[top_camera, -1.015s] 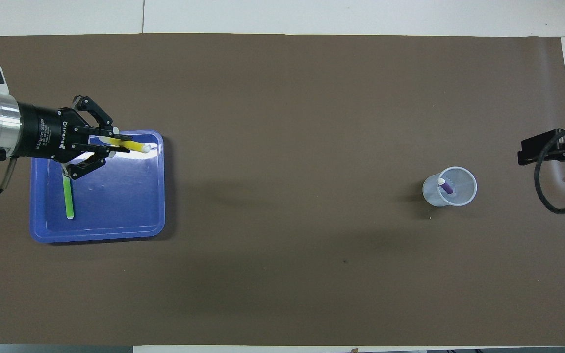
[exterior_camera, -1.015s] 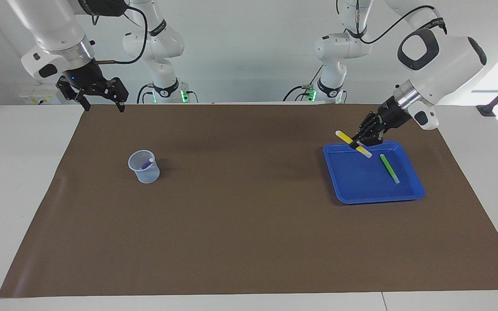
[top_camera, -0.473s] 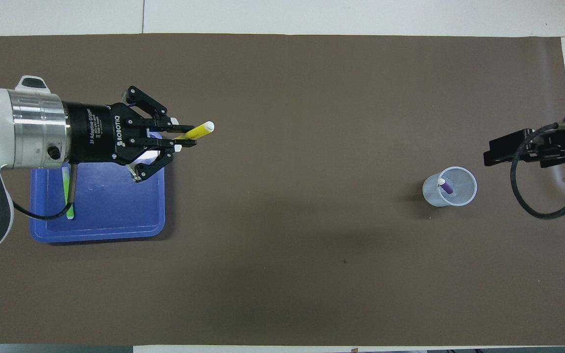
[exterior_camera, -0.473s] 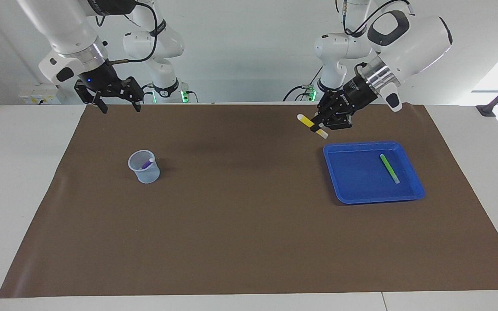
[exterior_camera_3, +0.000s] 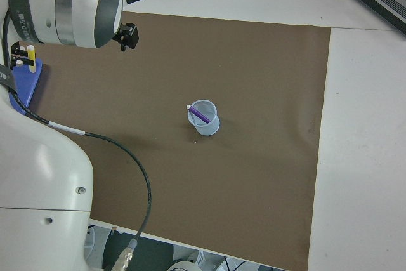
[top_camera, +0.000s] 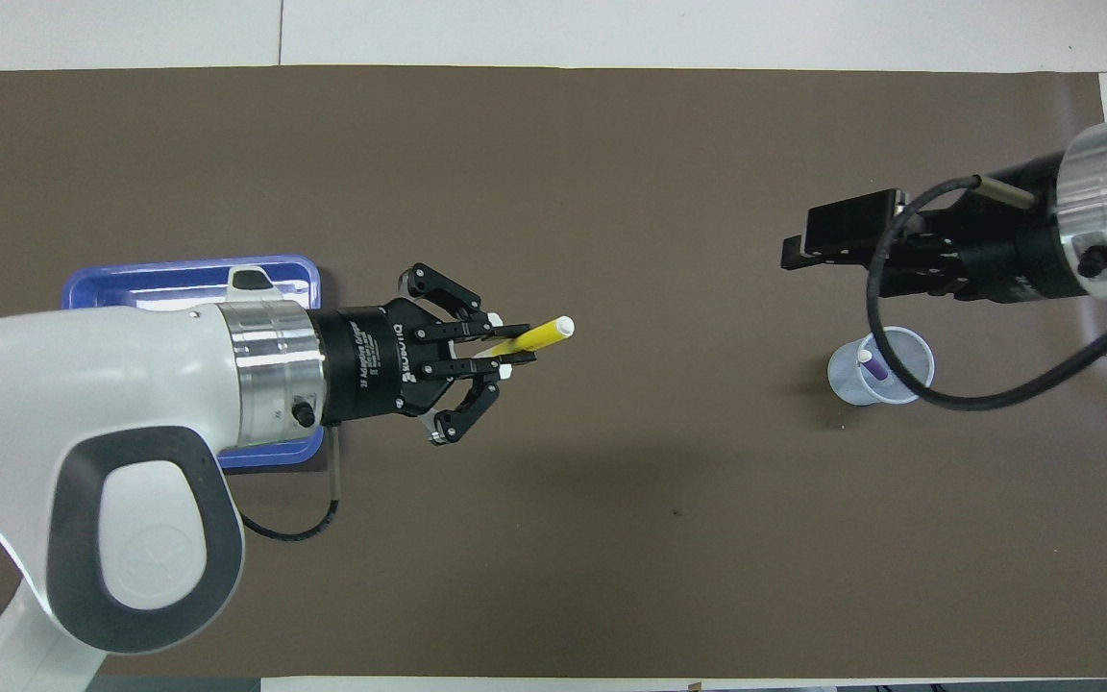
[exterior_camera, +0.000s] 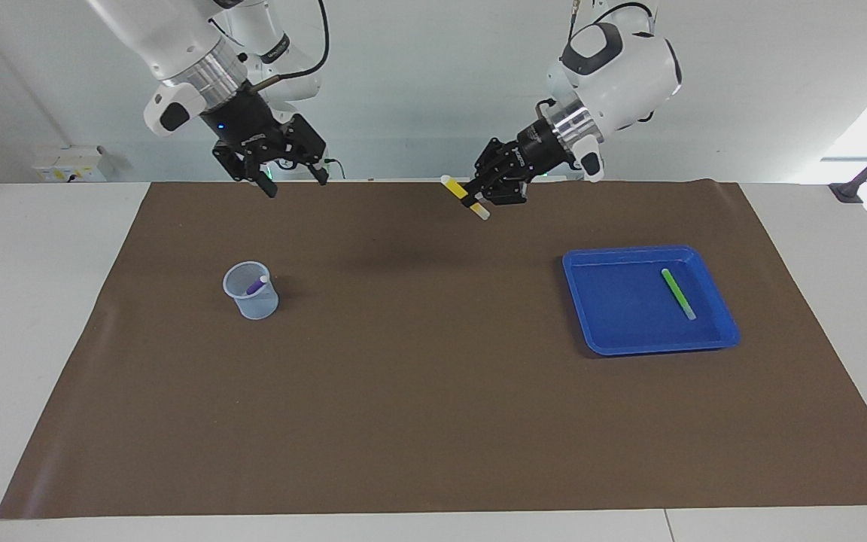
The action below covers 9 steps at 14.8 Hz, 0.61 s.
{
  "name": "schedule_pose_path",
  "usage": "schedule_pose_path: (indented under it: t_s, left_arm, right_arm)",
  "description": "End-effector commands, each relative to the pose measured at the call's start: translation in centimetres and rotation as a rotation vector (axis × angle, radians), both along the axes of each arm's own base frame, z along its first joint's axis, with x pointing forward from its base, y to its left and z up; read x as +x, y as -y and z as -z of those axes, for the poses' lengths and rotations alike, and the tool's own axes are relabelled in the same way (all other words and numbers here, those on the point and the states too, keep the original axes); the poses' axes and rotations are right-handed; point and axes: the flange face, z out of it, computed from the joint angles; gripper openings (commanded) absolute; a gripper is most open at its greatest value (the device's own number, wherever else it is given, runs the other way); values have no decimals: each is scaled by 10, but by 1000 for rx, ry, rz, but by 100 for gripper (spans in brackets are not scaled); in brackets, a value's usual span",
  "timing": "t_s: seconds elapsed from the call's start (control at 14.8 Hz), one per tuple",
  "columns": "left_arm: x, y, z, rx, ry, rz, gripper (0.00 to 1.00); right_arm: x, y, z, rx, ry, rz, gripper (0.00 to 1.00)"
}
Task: Transfer and insert pens with both arms
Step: 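Lift the yellow pen with the left gripper while the right gripper approaches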
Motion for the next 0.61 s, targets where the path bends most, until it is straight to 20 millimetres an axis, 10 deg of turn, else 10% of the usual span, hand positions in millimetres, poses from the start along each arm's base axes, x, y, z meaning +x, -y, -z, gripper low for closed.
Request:
schedule_pose_path:
  t_s: [0.0, 0.54]
  left_arm:
    - [-28, 4, 7, -9, -20, -100, 0]
    - [-25, 1, 7, -40, -65, -154, 0]
  right_arm:
    - [-2, -41, 2, 51, 6, -13, 100]
    - [-11, -121, 25, 62, 19, -110, 100]
